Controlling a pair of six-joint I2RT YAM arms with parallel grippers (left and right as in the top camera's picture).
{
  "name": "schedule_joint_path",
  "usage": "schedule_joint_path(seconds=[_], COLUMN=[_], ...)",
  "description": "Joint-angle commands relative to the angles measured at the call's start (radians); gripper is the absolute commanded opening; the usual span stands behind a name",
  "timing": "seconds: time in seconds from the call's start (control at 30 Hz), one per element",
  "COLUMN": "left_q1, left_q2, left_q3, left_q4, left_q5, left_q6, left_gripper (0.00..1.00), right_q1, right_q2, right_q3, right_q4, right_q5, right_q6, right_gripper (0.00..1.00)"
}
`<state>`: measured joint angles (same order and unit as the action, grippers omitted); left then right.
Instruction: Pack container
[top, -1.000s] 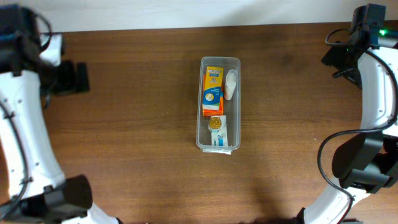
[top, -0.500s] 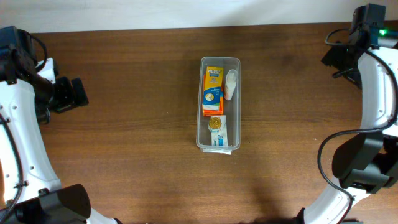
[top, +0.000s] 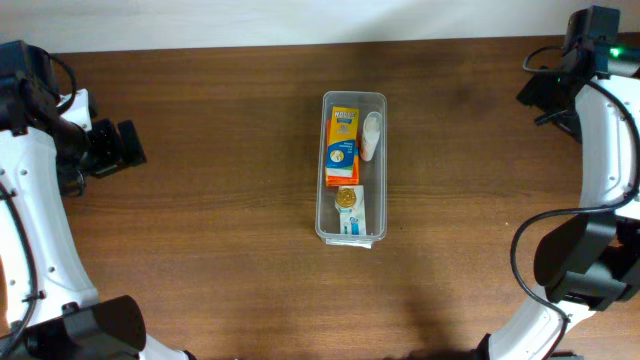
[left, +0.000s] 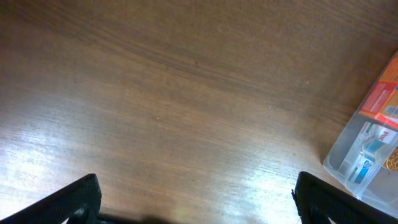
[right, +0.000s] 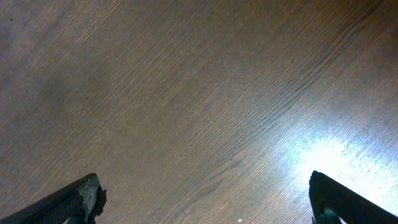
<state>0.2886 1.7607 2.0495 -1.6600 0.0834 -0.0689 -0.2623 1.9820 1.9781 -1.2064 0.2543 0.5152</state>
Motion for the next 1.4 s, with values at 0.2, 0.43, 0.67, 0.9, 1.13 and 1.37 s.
schedule_joint_path(seconds=[0.2,0.43,0.67,0.9,1.13,1.37], left_q1=[-0.035,-0.062,-0.099,-0.137,-0.164,-0.164], left_q2=[-0.110,-0.412,-0.690,-0.914,-1.133,-1.330], left_q3=[-0.088,-0.533,-1.048,-1.462,-1.752,-1.871], left_q4=[0.267,0.636,1.094,1.597,1.854,1.876], left_q5=[0.025,0.026,0.026,0.033,0.033,0.033], left_q6=[0.077,0.115,0.115,0.115,0.115,0.115], left_gripper=[0.99,0.99,1.00,0.99,0.99,0.99], right_q1=[-0.006,-0.006,-0.006,-0.006,-0.006,-0.006], right_q2=[0.008,0.008,0.008,0.008,0.008,0.008], right_q3=[-0.001,-0.001,-0.001,-0.001,-0.001,-0.001], right_q4=[0.000,0.000,0.000,0.000,0.000,0.000], right_q5=[0.016,0.016,0.016,0.016,0.016,0.016], right_q6=[-0.006,-0.006,-0.006,-0.006,-0.006,-0.006], right_gripper=[0.99,0.98,0.98,0.98,0.98,0.98])
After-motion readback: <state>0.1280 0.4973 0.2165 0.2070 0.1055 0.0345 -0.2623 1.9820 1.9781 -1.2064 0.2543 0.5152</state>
